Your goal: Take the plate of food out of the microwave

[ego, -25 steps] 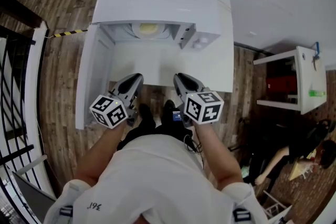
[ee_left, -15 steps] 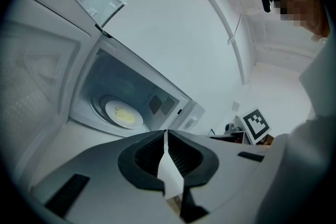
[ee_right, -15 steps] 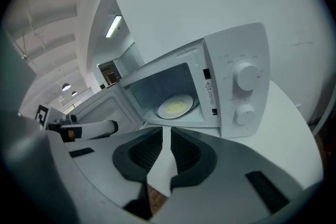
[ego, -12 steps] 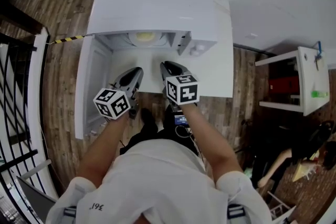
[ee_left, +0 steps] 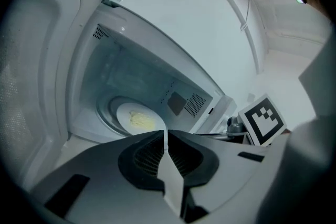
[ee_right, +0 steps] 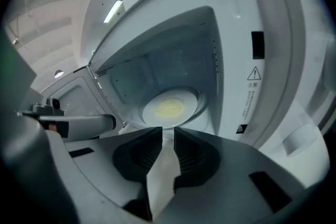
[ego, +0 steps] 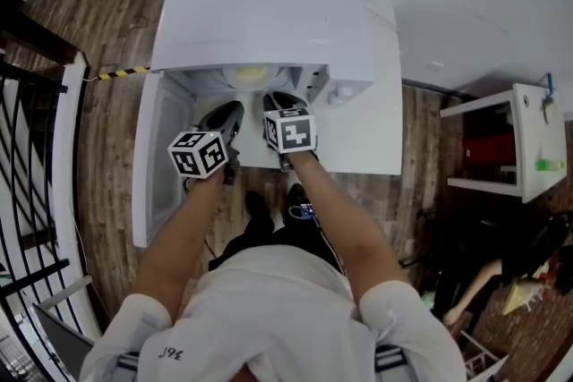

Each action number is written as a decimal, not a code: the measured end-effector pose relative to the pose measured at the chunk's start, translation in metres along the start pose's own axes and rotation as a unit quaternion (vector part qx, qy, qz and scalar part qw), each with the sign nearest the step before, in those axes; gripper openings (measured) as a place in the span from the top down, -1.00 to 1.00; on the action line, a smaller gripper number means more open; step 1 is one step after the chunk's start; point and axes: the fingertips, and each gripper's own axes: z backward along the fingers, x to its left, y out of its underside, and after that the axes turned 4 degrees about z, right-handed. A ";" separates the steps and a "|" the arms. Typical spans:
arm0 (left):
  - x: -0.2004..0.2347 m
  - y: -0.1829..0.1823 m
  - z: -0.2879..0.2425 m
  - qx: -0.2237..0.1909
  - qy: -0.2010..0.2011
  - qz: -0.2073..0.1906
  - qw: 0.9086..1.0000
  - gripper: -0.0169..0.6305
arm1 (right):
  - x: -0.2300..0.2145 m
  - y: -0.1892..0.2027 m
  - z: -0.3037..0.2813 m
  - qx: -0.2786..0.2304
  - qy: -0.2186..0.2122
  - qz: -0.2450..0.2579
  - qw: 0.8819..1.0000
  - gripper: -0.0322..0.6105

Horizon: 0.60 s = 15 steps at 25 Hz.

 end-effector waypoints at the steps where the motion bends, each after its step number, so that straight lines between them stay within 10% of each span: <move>1: 0.004 0.001 -0.003 0.005 -0.003 -0.002 1.000 0.92 | -0.002 -0.002 -0.004 -0.001 0.002 -0.011 1.000 0.75; 15: 0.020 0.010 -0.026 0.047 -0.010 -0.005 0.999 0.92 | -0.023 -0.011 -0.046 0.033 0.050 -0.101 0.993 0.40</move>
